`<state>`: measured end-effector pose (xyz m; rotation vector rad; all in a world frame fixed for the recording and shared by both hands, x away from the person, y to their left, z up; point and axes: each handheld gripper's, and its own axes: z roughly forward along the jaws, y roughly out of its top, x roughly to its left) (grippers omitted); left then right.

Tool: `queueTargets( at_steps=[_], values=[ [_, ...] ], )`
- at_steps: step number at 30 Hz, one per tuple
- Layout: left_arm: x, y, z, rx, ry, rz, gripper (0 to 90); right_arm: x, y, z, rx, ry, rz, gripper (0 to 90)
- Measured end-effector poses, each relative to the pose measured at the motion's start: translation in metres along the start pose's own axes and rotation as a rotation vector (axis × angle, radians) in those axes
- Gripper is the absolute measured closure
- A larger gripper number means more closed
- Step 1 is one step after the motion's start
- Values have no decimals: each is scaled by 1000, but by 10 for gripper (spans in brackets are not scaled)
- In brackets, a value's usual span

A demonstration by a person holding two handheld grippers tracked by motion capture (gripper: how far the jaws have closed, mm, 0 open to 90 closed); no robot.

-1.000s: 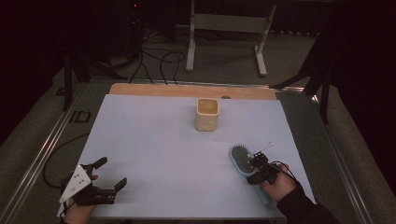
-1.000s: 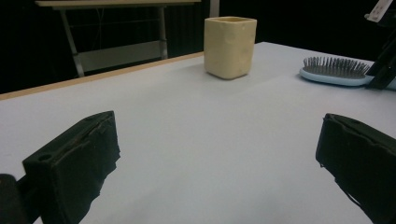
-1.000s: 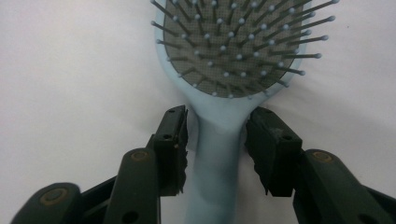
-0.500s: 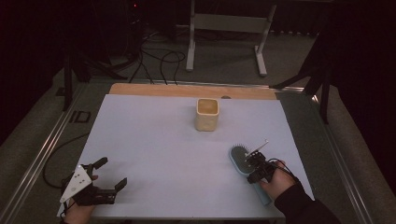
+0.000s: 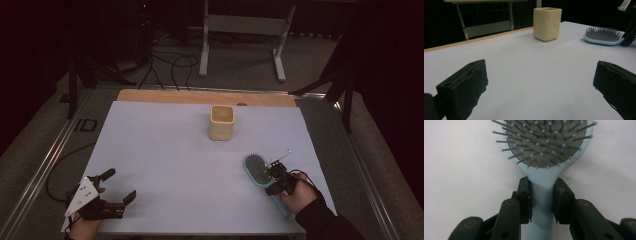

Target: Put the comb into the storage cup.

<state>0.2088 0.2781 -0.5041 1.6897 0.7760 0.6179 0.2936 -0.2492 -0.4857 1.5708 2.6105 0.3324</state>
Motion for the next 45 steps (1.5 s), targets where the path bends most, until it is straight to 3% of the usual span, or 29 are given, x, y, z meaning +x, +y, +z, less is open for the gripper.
queueTargets(
  at_steps=[17, 21, 26, 34, 45],
  values=[
    [0, 0, -1, -7, -2, -6, 0, 5, 4, -19, -91, 50, -12, 713],
    [0, 0, 0, -5, -3, -6, 0, 6, 6, -24, -148, 56, -27, 714],
    [0, 0, 0, -4, -3, -5, 0, 7, 7, -31, -198, 100, -28, 714],
    [0, 0, 0, -6, -3, -6, 0, 9, 10, -40, -298, 77, -29, 714],
    [0, 0, 0, -5, -4, -8, 0, 19, 18, -51, -415, 83, -61, 714]
  ],
)
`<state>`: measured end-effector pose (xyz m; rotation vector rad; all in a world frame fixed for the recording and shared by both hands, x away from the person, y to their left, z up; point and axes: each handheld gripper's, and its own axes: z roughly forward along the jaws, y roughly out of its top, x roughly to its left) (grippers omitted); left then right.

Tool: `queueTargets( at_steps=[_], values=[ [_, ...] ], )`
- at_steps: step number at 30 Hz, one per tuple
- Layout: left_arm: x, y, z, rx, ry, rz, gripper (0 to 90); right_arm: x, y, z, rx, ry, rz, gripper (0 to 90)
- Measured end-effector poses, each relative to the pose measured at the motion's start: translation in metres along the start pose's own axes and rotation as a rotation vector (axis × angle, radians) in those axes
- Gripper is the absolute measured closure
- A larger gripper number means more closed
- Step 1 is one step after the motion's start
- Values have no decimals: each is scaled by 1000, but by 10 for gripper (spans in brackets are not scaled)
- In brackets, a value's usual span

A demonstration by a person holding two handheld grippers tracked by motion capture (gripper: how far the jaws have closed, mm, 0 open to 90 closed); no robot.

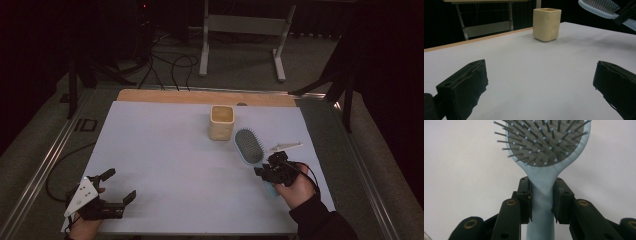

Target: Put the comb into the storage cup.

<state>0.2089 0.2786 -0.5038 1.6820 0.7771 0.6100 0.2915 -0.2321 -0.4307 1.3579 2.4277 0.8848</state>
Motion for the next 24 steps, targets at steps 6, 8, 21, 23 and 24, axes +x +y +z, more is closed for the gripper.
queueTargets(
  at_steps=[6, 8, 21, 23, 24],
  values=[
    [0, 0, 0, -1, 0, -1, 0, 3, 7, -2, -53, 28, 8, 714],
    [0, 0, 0, -1, 0, 0, 0, 3, 10, -2, -74, 35, 6, 714],
    [0, 0, 0, 3, -1, -1, 0, 10, 31, -5, -206, 49, -21, 714],
    [0, 0, 0, 3, -2, 1, 0, 11, 35, -5, -221, 46, -31, 714],
    [0, 0, 0, 2, -2, 1, 0, 12, 38, -5, -227, 49, -30, 714]
  ],
)
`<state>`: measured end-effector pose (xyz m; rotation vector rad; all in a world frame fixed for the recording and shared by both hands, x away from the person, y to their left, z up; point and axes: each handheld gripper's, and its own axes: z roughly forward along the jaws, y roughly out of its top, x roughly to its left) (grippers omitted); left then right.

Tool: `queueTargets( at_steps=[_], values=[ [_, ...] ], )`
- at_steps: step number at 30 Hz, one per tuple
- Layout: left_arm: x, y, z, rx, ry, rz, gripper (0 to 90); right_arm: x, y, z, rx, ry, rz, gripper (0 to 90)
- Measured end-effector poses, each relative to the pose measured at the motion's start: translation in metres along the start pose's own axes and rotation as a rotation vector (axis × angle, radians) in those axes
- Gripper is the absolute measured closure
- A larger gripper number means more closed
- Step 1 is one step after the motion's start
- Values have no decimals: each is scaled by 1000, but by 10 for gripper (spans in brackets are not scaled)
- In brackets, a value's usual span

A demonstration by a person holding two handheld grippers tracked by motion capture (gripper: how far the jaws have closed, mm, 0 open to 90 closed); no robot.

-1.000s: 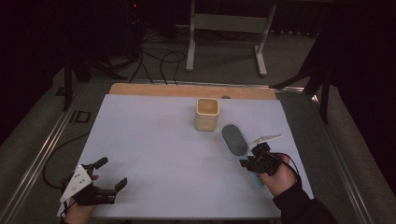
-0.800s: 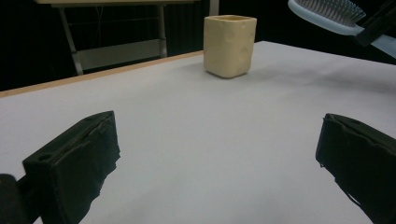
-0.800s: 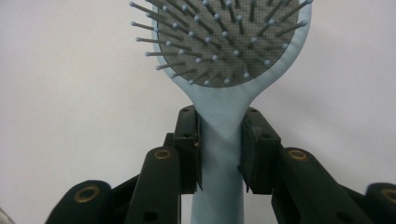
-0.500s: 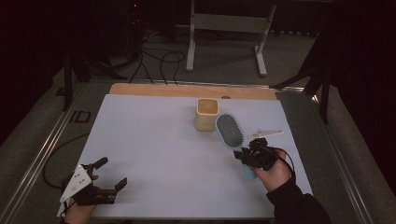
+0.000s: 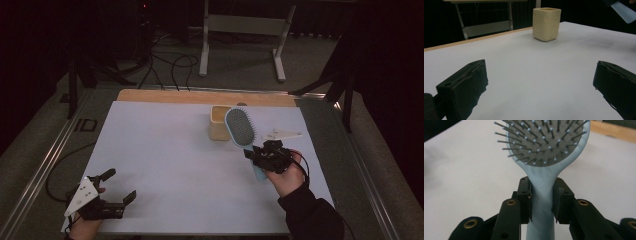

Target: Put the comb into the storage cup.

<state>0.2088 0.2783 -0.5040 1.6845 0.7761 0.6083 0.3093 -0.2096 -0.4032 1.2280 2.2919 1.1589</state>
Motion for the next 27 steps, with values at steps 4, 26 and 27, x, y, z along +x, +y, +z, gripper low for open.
queueTargets(
  at_steps=[4, 26, 27],
  values=[
    [0, 0, 0, 0, -1, 0, 0, 2, 8, 4, -23, 0, -12, 714],
    [0, 0, 0, -1, 1, -2, 0, 1, 42, 33, -158, -39, -13, 714],
    [0, 0, 0, -3, 1, -3, 0, 0, 44, 34, -162, -34, -15, 714]
  ],
)
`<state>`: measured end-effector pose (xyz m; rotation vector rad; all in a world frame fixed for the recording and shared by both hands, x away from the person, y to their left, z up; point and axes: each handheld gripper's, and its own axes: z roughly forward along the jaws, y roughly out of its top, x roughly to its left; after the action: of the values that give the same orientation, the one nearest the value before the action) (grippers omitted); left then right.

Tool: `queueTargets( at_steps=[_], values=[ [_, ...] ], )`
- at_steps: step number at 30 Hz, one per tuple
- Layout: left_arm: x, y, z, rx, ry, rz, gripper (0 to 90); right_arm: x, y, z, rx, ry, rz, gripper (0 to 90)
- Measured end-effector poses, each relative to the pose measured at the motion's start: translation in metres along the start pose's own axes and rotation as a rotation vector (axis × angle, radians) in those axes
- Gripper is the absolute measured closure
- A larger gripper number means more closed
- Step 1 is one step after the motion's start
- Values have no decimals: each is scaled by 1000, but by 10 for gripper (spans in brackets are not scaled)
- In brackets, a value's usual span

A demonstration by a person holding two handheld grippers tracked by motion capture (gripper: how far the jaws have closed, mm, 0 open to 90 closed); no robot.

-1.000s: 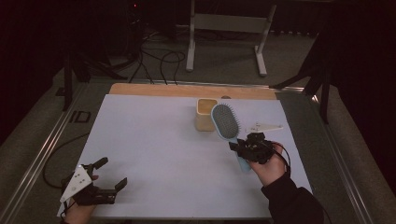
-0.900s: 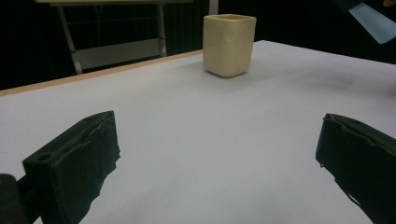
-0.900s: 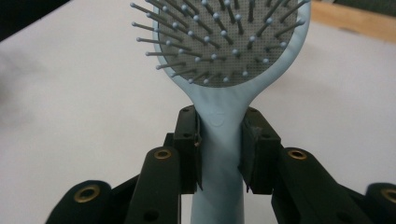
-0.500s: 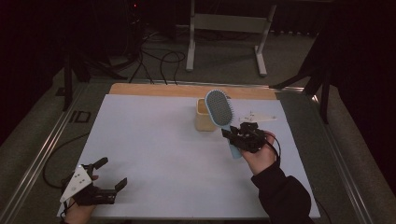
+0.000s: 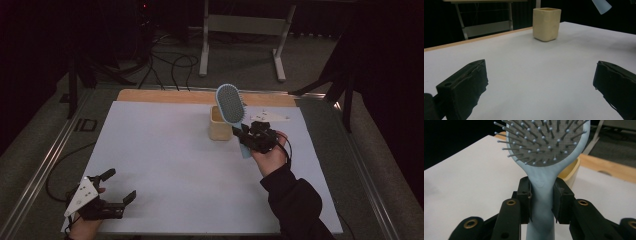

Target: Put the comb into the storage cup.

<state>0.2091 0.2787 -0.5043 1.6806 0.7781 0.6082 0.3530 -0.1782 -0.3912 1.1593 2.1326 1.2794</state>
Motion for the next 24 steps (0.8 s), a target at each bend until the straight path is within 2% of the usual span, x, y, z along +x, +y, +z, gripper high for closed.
queueTargets(
  at_steps=[6, 9, 13, 19, 24],
  values=[
    [-1, 0, 0, 4, 9, 13, 0, -3, 10, 9, -5, -13, 12, 714],
    [0, 0, 0, 0, 9, 5, 0, -4, 15, 12, -38, -37, 2, 715],
    [0, 0, 0, -1, 9, 1, 0, -4, 23, 15, -75, -44, -2, 715],
    [1, 0, -1, 0, 7, 1, 0, -2, 32, 23, -120, -54, -39, 714],
    [1, 0, -1, -1, 7, 0, 0, -4, 36, 31, -140, -45, -18, 714]
  ],
)
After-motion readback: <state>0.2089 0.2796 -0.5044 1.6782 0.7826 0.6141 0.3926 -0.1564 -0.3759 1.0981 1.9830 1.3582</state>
